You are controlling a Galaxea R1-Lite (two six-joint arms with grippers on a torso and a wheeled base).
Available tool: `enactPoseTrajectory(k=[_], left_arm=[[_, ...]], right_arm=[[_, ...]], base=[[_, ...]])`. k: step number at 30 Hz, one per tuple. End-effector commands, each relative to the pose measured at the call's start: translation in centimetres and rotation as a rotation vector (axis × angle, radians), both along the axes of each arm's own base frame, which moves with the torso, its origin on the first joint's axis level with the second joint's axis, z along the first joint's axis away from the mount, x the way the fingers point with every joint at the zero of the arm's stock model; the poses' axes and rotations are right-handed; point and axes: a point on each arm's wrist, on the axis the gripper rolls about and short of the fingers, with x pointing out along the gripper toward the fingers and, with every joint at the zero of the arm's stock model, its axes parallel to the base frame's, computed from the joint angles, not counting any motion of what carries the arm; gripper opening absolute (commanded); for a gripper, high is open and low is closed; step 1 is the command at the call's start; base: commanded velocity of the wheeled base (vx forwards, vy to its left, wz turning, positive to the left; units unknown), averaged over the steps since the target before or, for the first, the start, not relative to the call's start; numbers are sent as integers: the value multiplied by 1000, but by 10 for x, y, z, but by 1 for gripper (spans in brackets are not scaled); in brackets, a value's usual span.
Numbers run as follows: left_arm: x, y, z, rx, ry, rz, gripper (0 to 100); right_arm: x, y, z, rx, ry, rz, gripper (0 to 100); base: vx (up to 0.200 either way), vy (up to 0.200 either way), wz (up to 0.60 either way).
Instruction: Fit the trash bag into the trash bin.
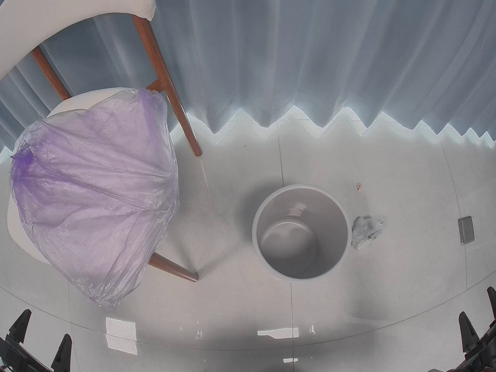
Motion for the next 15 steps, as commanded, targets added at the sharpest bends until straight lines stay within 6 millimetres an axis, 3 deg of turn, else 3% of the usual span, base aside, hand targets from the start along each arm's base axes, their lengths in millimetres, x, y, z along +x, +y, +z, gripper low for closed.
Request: enactPoseTrajectory(k=[1, 9, 15], left_arm=[[0, 0, 4, 4, -91, -12, 100], [-1, 0, 8, 35, -128, -16, 100], [-3, -3, 16, 157, -220, -131, 100]], right_arm=[[0, 0, -5, 0, 1, 0, 100], [0, 0, -5, 0, 1, 0, 100], [0, 0, -5, 2, -1, -1, 100]], base=[[0, 0, 0], [0, 0, 0], [0, 0, 0]])
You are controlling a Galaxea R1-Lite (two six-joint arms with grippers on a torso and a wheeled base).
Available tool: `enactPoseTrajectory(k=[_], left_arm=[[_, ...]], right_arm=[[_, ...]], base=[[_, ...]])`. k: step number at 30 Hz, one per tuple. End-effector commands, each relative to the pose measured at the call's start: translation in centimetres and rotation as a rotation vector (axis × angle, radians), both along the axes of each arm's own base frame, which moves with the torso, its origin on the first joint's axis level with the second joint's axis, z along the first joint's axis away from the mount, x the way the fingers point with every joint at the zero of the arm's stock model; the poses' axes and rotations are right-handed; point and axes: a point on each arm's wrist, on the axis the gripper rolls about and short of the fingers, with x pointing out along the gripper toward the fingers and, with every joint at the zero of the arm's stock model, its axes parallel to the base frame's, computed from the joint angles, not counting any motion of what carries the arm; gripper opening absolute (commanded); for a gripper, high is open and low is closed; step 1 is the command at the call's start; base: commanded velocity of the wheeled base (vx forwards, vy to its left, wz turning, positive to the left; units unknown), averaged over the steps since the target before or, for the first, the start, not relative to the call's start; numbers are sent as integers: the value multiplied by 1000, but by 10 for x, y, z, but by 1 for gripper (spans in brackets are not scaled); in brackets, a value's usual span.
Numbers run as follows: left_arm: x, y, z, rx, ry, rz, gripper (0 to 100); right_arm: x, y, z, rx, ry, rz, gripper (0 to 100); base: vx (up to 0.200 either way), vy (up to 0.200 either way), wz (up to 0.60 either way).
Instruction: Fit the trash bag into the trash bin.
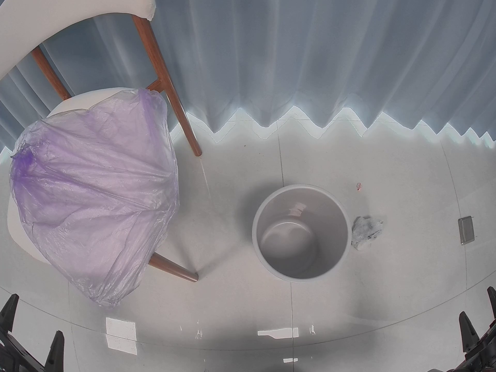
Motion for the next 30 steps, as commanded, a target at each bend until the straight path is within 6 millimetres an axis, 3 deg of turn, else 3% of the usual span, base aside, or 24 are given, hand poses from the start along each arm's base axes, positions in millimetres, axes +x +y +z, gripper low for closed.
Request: enactPoseTrajectory(k=[1, 5, 8, 10, 14, 20, 28, 30], left_arm=[[-3, -2, 2, 66, -41, -59, 100], [-11, -3, 32, 73, -21, -120, 100], [-7, -3, 57, 47, 67, -126, 100], [-3, -3, 64, 37, 92, -128, 100], [20, -3, 94, 33, 169, -152, 100], [31, -6, 108, 66, 192, -397, 100], [68, -18, 138, 114, 256, -535, 100], [86, -25, 150, 135, 261, -575, 100]], right_arm=[[0, 0, -5, 2, 0, -1, 100], [0, 0, -5, 4, 0, -1, 100], [0, 0, -5, 4, 0, -1, 100], [0, 0, -5, 4, 0, -1, 100], [0, 0, -5, 4, 0, -1, 100], [0, 0, -5, 5, 0, 1, 100], [0, 0, -5, 5, 0, 1, 100], [0, 0, -5, 5, 0, 1, 100]], base=[[0, 0, 0], [0, 0, 0], [0, 0, 0], [0, 0, 0], [0, 0, 0], [0, 0, 0], [0, 0, 0], [0, 0, 0]])
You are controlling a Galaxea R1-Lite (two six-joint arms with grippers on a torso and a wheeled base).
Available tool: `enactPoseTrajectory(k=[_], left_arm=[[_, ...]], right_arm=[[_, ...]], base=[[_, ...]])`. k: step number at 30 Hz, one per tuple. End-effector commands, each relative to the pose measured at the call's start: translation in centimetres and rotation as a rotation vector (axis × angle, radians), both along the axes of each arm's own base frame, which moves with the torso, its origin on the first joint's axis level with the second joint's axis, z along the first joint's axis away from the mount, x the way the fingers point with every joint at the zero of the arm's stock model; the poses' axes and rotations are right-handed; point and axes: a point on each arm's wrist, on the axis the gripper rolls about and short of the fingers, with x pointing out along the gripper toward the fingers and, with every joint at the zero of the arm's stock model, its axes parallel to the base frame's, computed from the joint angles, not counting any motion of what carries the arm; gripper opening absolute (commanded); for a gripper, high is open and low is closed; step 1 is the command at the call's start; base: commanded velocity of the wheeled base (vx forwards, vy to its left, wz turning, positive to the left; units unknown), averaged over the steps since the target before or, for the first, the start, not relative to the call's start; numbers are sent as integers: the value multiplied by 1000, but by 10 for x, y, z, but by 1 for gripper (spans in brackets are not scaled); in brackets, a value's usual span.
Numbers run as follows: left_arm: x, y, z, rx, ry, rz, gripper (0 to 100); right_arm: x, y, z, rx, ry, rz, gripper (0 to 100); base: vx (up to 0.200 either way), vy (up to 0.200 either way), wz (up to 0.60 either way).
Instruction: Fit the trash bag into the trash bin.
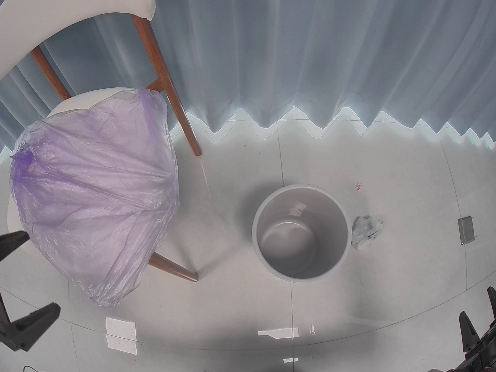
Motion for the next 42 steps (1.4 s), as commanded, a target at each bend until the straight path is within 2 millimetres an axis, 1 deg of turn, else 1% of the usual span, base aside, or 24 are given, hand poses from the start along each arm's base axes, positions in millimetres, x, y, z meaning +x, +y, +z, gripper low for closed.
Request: enactPoseTrajectory(k=[1, 3, 7, 12, 15, 16, 17, 18, 19, 20, 21, 22, 27, 28, 29, 30, 31, 33, 34, 36, 37, 39, 42], left_arm=[[45, -18, 23, 52, 52, -113, 100], [57, -24, 26, 98, 27, -140, 100], [75, -34, 27, 167, -16, -182, 100], [91, -47, 32, 214, -40, -225, 100], [96, -52, 33, 231, -42, -214, 100], [98, -59, 33, 260, -43, -186, 100], [98, -59, 33, 260, -43, -186, 100], [100, -68, 32, 297, -44, -148, 100], [99, -73, 32, 306, -46, -143, 100], [99, -73, 32, 306, -46, -143, 100], [97, -85, 29, 330, -39, -136, 100], [98, -88, 28, 340, -37, -122, 100], [112, -113, 29, 374, -75, 25, 100], [113, -118, 28, 375, -86, 62, 100], [114, -119, 27, 377, -87, 76, 100], [114, -125, 27, 382, -100, 159, 100], [114, -129, 26, 388, -102, 193, 100], [113, -143, 23, 397, -98, 222, 100], [113, -143, 23, 397, -98, 222, 100], [115, -154, 17, 416, -110, 247, 100], [116, -155, 14, 430, -106, 260, 100], [119, -156, 9, 486, -107, 304, 100], [121, -155, 7, 562, -136, 328, 100]], right_arm=[[0, 0, -5, 0, 1, 1, 100], [0, 0, -5, 0, 1, 1, 100], [0, 0, -5, 0, 1, 1, 100], [0, 0, -5, 0, 1, 1, 100], [0, 0, -5, 0, 1, 1, 100], [0, 0, -5, 0, 1, 1, 100], [0, 0, -5, 0, 1, 1, 100], [0, 0, -5, 0, 1, 1, 100], [0, 0, -5, 0, 1, 1, 100], [0, 0, -5, 0, 1, 1, 100], [0, 0, -5, 0, 1, 1, 100], [0, 0, -5, 0, 1, 1, 100], [0, 0, -5, 0, -1, 1, 100], [0, 0, -5, 0, -1, 1, 100], [0, 0, -5, 0, 1, 1, 100], [0, 0, -5, 0, -1, 1, 100], [0, 0, -5, 0, -1, 1, 100], [0, 0, -5, 0, -1, 1, 100], [0, 0, -5, 0, -1, 1, 100], [0, 0, -5, 2, -1, -1, 100], [0, 0, -5, 2, -1, -1, 100], [0, 0, -5, 2, -1, -1, 100], [0, 0, -5, 2, -1, -1, 100]], base=[[0, 0, 0], [0, 0, 0], [0, 0, 0], [0, 0, 0], [0, 0, 0], [0, 0, 0], [0, 0, 0], [0, 0, 0], [0, 0, 0], [0, 0, 0], [0, 0, 0], [0, 0, 0], [0, 0, 0], [0, 0, 0], [0, 0, 0], [0, 0, 0], [0, 0, 0], [0, 0, 0], [0, 0, 0], [0, 0, 0], [0, 0, 0], [0, 0, 0], [0, 0, 0]])
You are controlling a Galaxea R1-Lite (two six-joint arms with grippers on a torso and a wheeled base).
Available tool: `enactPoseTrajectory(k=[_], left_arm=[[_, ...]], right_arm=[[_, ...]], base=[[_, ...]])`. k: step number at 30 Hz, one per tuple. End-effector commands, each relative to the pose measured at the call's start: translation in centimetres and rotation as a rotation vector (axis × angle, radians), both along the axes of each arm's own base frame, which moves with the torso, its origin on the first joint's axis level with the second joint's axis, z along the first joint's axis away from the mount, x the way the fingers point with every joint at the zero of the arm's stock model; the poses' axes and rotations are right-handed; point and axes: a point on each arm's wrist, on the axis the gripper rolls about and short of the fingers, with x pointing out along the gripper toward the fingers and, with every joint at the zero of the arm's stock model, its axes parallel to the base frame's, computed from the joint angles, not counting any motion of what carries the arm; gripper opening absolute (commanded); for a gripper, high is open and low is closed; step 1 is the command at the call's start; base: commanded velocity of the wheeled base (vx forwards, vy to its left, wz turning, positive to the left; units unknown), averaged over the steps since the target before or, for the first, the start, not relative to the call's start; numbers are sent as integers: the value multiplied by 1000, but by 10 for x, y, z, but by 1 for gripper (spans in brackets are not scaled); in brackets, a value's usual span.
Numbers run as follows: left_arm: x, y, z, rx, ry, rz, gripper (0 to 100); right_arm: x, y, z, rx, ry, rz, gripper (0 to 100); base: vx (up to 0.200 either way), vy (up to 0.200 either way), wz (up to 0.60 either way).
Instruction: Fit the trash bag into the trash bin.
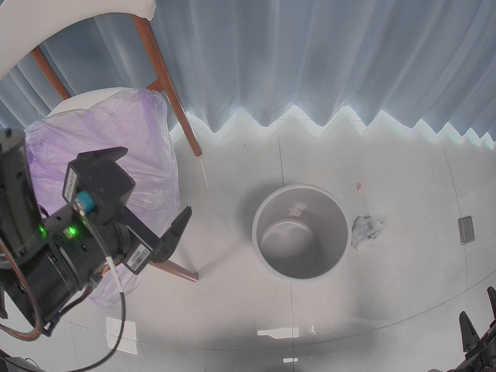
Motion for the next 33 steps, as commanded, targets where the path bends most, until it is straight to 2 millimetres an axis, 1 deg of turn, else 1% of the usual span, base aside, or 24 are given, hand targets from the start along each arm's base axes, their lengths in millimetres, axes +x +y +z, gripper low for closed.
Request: enactPoseTrajectory(k=[1, 2, 5, 8, 11, 12, 18, 21, 22, 30, 33], left_arm=[[8, -14, -16, 120, 17, 10, 100], [9, -14, -17, 129, 18, 11, 100], [12, -18, -32, 197, 40, 56, 100], [17, -22, -41, 237, 56, 99, 100], [18, -23, -42, 244, 58, 107, 100], [25, -21, -46, 263, 70, 137, 100], [35, -20, -54, 305, 84, 177, 100], [40, -17, -54, 297, 81, 200, 100], [43, -18, -57, 298, 86, 204, 100], [58, -21, -61, 273, 65, 242, 100], [62, -24, -65, 292, 66, 242, 100]], right_arm=[[0, 0, -5, 0, 0, -1, 100], [0, 0, -5, 0, 0, -1, 100], [0, 0, -5, 2, 0, -1, 100], [0, 0, -5, 2, 0, -1, 100], [0, 0, -5, 2, 0, -1, 100], [0, 0, -5, 2, 0, -1, 100], [0, 0, -5, 2, 0, -1, 100], [0, 0, -5, 2, 0, -1, 100], [0, 0, -5, 2, 0, -1, 100], [0, 0, -5, 2, 0, 1, 100], [0, 0, -5, 0, 0, 1, 100]], base=[[0, 0, 0], [0, 0, 0], [0, 0, 0], [0, 0, 0], [0, 0, 0], [0, 0, 0], [0, 0, 0], [0, 0, 0], [0, 0, 0], [0, 0, 0], [0, 0, 0]])
